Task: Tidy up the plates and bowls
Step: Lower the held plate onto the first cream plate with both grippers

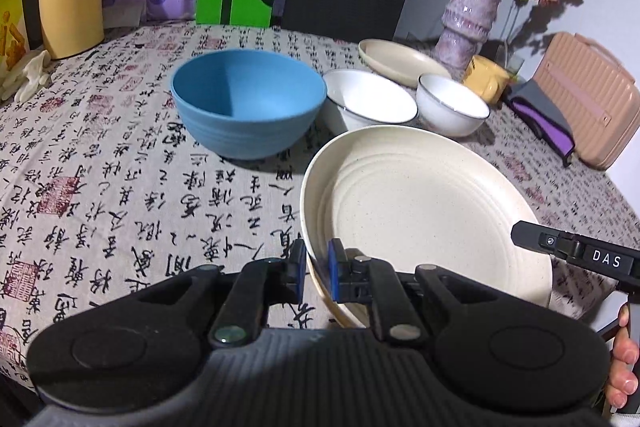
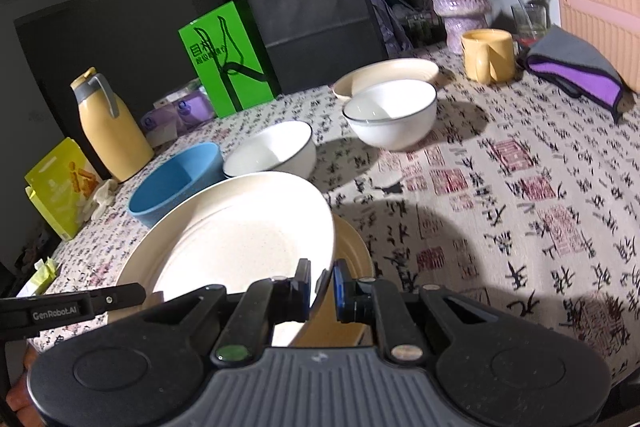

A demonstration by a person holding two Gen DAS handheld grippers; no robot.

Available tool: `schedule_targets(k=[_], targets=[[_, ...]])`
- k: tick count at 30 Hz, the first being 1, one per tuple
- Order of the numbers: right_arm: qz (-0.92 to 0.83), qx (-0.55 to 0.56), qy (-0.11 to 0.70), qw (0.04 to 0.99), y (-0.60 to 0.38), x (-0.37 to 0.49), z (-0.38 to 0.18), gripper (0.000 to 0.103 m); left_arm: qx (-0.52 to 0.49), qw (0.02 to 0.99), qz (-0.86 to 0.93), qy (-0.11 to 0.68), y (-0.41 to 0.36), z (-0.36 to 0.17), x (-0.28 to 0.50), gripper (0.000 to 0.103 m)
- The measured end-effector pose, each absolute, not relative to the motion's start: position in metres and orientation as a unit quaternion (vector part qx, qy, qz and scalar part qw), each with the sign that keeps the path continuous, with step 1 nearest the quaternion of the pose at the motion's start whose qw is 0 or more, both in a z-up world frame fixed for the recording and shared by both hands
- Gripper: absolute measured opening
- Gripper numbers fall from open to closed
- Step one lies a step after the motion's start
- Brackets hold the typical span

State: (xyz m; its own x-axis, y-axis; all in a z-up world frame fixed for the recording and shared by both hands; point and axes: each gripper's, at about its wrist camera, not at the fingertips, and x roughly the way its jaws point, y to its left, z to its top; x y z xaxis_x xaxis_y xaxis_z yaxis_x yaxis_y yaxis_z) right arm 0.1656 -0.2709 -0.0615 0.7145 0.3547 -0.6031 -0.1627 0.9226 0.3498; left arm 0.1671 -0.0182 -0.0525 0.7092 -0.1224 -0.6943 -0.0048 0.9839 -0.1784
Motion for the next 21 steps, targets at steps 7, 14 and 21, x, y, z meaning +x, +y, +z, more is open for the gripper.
schedule_targets(k=[7, 14, 21], targets=[[0.130, 0.130, 0.356, 0.916, -0.273, 0.168, -0.075, 0.011, -0.069, 0.918, -0.032, 0.389, -0.028, -0.063, 0.171, 0.012], [0.125, 0.103, 0.350, 0.923, -0.266, 0.167, -0.078, 0.011, -0.055, 0.920, -0.023, 0.388, -0.031, -0.066, 0.172, 0.012], [0.109, 0.045, 0.335, 0.935, -0.251, 0.162, -0.078, 0.011, -0.022, 0.924, -0.010, 0.382, -0.041, -0.069, 0.171, 0.013]])
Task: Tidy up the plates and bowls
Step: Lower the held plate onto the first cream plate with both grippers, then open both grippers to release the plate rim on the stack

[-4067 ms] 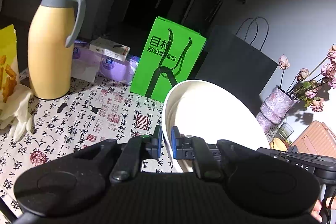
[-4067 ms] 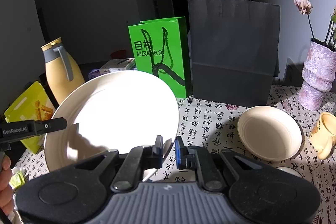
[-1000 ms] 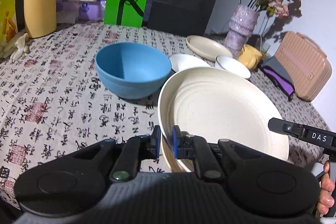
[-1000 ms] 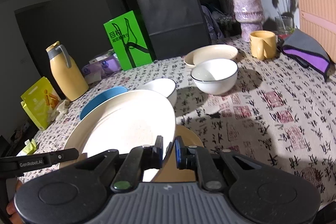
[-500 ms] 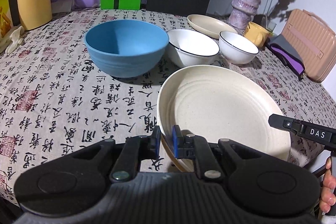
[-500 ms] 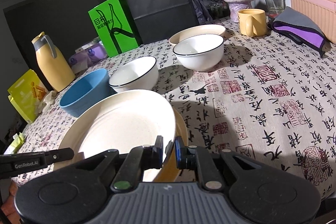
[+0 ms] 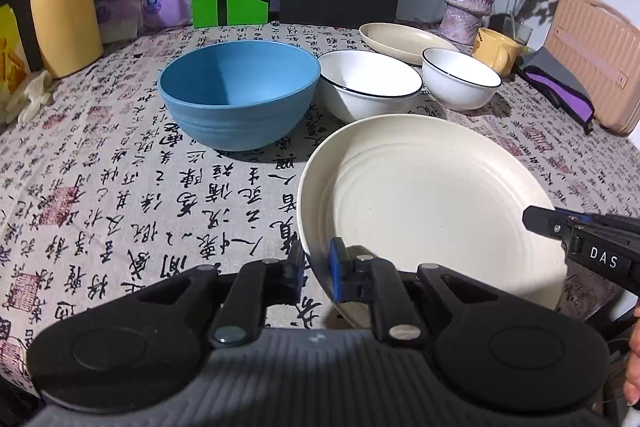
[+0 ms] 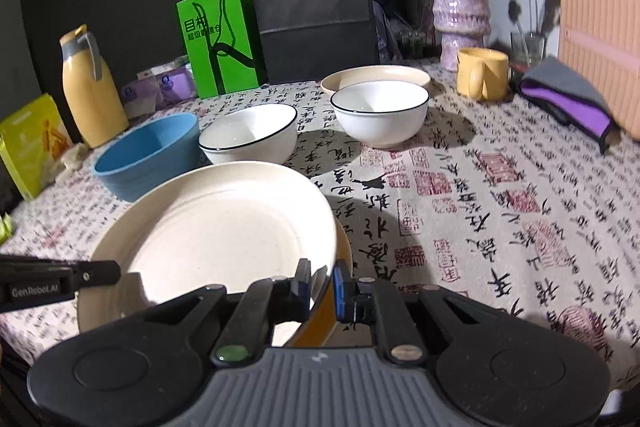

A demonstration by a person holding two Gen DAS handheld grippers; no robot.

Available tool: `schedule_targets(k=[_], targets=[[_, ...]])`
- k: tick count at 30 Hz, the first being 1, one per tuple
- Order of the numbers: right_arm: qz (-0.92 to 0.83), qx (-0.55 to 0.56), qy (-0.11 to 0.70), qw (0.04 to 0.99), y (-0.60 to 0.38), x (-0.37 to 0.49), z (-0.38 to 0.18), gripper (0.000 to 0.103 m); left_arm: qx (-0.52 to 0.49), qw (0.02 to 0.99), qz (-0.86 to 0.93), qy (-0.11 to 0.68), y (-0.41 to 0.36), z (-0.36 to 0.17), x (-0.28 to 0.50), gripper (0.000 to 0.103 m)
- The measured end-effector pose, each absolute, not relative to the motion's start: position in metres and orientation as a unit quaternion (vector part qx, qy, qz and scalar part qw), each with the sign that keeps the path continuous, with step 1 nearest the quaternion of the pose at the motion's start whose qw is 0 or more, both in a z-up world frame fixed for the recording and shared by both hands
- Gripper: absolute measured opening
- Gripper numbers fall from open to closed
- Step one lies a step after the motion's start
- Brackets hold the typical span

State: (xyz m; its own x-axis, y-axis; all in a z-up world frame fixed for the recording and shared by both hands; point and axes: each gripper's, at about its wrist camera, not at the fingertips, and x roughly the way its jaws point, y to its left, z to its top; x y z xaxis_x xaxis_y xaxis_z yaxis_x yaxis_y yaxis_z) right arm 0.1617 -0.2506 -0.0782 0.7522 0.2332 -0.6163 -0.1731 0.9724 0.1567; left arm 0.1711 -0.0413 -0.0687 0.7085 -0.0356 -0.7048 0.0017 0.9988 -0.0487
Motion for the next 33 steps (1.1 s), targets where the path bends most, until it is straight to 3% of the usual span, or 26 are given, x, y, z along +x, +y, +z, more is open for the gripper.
schedule_targets(k=[17, 29, 33], targets=[[0.067, -0.059, 0.308, 0.947, -0.229, 0.149, -0.079, 0.012, 0.057, 0.925, 0.006, 0.376, -0.067, -0.076, 0.168, 0.017], [0.067, -0.054, 0.310, 0.947, -0.232, 0.149, -0.089, 0.013, 0.080, 0.928, 0.013, 0.365, -0.072, -0.081, 0.165, 0.017], [0.070, -0.040, 0.309, 0.948, -0.235, 0.149, -0.090, 0.015, 0.083, 0.929, 0.010, 0.360, -0.075, -0.083, 0.164, 0.025]])
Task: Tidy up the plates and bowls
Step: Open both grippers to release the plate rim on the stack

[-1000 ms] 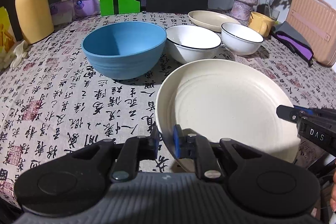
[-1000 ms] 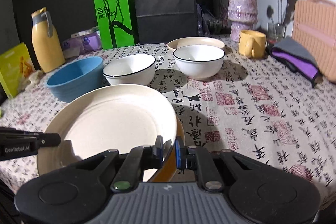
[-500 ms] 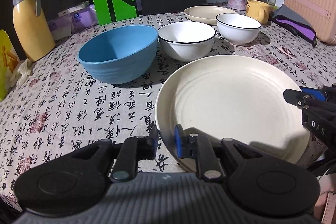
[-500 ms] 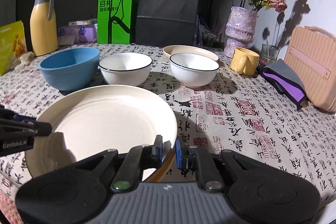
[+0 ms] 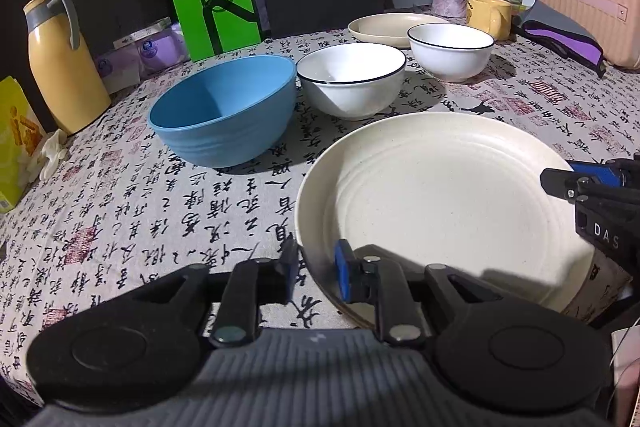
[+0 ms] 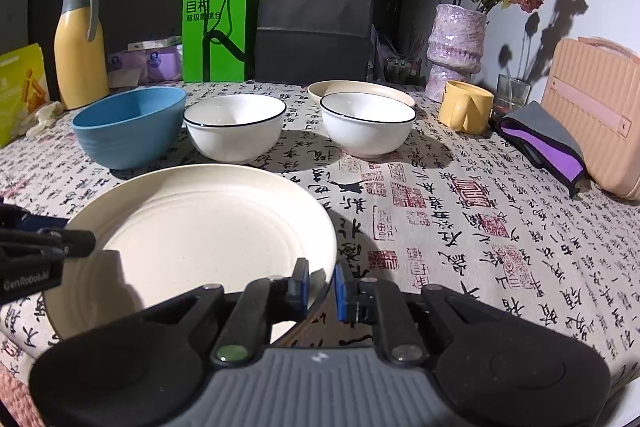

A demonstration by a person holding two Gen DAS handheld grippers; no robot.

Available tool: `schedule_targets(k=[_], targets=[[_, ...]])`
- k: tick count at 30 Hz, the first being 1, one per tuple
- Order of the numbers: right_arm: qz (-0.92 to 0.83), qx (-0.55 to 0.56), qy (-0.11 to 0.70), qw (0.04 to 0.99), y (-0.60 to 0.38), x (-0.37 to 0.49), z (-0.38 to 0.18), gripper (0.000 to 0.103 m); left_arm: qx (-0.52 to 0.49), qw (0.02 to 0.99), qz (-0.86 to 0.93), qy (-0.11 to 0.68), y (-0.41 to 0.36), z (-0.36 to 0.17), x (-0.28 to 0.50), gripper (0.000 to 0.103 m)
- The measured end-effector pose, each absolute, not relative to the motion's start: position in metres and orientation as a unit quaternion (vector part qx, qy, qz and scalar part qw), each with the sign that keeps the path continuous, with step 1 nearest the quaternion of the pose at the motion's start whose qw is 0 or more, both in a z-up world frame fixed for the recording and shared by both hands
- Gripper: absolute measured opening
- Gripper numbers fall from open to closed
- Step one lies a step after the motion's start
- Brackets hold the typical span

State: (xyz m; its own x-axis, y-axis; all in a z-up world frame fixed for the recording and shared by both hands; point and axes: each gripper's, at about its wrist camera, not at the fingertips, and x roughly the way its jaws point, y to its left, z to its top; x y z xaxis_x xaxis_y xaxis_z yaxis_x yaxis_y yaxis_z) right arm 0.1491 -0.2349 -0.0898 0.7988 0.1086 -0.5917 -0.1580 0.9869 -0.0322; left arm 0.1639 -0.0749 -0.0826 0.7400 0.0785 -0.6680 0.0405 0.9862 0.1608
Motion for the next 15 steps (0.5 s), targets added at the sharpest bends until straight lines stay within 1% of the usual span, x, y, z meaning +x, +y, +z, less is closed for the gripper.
schedule_targets(k=[1, 3, 4, 5, 7, 8, 9, 10, 11, 12, 13, 14, 15], targets=[[0.073, -0.034, 0.309, 0.948, -0.236, 0.149, -0.090, 0.016, 0.074, 0.929, 0.004, 0.361, -0.073, -0.082, 0.164, 0.032], [0.078, -0.013, 0.306, 0.949, -0.242, 0.147, -0.089, 0.020, 0.050, 0.930, -0.008, 0.364, -0.068, -0.080, 0.165, 0.038], [0.087, 0.002, 0.302, 0.949, -0.246, 0.145, -0.088, 0.027, 0.043, 0.931, -0.009, 0.362, -0.066, -0.078, 0.164, 0.041], [0.092, 0.014, 0.297, 0.950, -0.249, 0.143, -0.087, 0.036, 0.041, 0.933, -0.008, 0.358, -0.065, -0.077, 0.163, 0.045], [0.093, 0.033, 0.289, 0.952, -0.256, 0.140, -0.085, 0.048, 0.032, 0.937, -0.003, 0.348, -0.060, -0.073, 0.160, 0.066], [0.094, 0.042, 0.286, 0.953, -0.260, 0.138, -0.084, 0.054, 0.026, 0.939, -0.003, 0.343, -0.058, -0.070, 0.158, 0.071], [0.096, 0.052, 0.284, 0.953, -0.263, 0.137, -0.083, 0.057, 0.018, 0.941, -0.004, 0.337, -0.054, -0.068, 0.157, 0.081], [0.098, 0.059, 0.283, 0.952, -0.265, 0.136, -0.083, 0.064, 0.009, 0.944, -0.005, 0.331, -0.052, -0.065, 0.155, 0.088], [0.102, 0.067, 0.283, 0.951, -0.268, 0.136, -0.082, 0.074, 0.001, 0.946, -0.005, 0.325, -0.049, -0.063, 0.153, 0.092], [0.107, 0.073, 0.284, 0.950, -0.269, 0.135, -0.082, 0.080, -0.006, 0.948, -0.006, 0.318, -0.046, -0.061, 0.151, 0.099], [0.111, 0.076, 0.283, 0.949, -0.270, 0.134, -0.082, 0.087, -0.015, 0.951, -0.007, 0.310, -0.045, -0.058, 0.148, 0.103], [0.117, 0.080, 0.282, 0.949, -0.270, 0.133, -0.082, 0.091, -0.023, 0.953, -0.008, 0.301, -0.043, -0.056, 0.145, 0.103], [0.121, 0.083, 0.282, 0.948, -0.270, 0.133, -0.082, 0.093, -0.032, 0.955, -0.009, 0.293, -0.041, -0.054, 0.143, 0.103]])
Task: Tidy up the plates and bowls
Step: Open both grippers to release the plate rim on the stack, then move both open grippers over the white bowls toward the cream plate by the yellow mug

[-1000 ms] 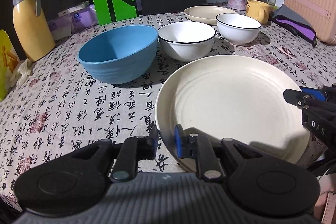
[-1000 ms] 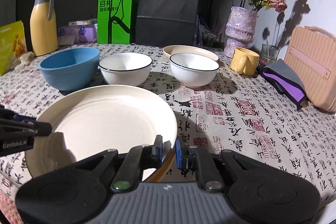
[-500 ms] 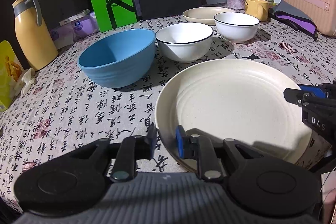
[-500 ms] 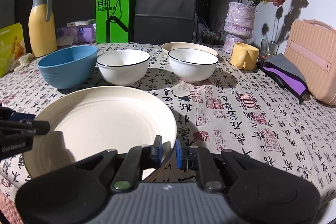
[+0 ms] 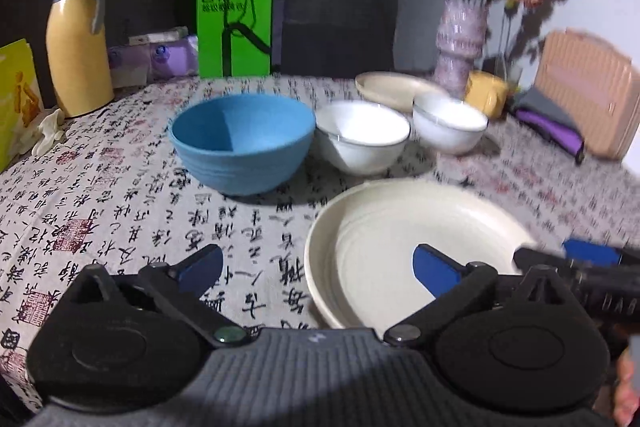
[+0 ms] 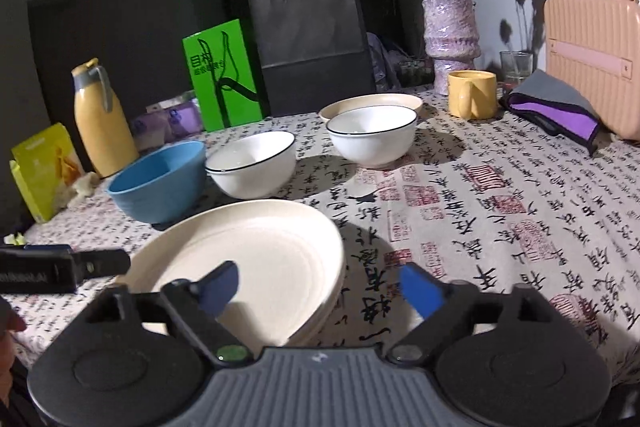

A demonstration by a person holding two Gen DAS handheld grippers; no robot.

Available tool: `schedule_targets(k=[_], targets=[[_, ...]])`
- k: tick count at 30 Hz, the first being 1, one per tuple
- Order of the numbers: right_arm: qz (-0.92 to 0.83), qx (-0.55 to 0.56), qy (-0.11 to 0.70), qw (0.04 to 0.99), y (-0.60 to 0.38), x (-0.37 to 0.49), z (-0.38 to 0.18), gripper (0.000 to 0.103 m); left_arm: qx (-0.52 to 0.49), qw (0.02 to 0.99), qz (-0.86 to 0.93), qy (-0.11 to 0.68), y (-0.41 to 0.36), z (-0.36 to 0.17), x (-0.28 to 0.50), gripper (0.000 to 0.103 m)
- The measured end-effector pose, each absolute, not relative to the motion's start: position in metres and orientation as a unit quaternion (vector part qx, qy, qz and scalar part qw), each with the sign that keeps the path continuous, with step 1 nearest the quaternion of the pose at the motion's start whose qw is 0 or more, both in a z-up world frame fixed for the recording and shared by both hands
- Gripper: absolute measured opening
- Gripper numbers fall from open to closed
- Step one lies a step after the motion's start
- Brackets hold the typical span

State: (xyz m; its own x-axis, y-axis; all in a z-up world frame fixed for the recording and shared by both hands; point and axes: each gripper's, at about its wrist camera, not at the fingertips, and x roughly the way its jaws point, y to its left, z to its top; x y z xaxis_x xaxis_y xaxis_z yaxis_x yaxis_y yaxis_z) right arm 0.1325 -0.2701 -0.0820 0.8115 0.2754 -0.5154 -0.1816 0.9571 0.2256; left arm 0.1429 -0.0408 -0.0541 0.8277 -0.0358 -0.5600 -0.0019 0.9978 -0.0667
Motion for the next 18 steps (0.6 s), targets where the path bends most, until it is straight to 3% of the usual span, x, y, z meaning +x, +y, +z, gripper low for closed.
schedule_targets(k=[3, 18], targets=[[0.127, 0.095, 0.285, 0.945, -0.271, 0.130, -0.081, 0.103, -0.059, 0.958, -0.008, 0.280, -0.035, -0.049, 0.139, 0.103], [0.127, 0.111, 0.283, 0.944, -0.279, 0.128, -0.076, 0.103, -0.087, 0.961, -0.004, 0.264, -0.025, -0.046, 0.136, 0.103]])
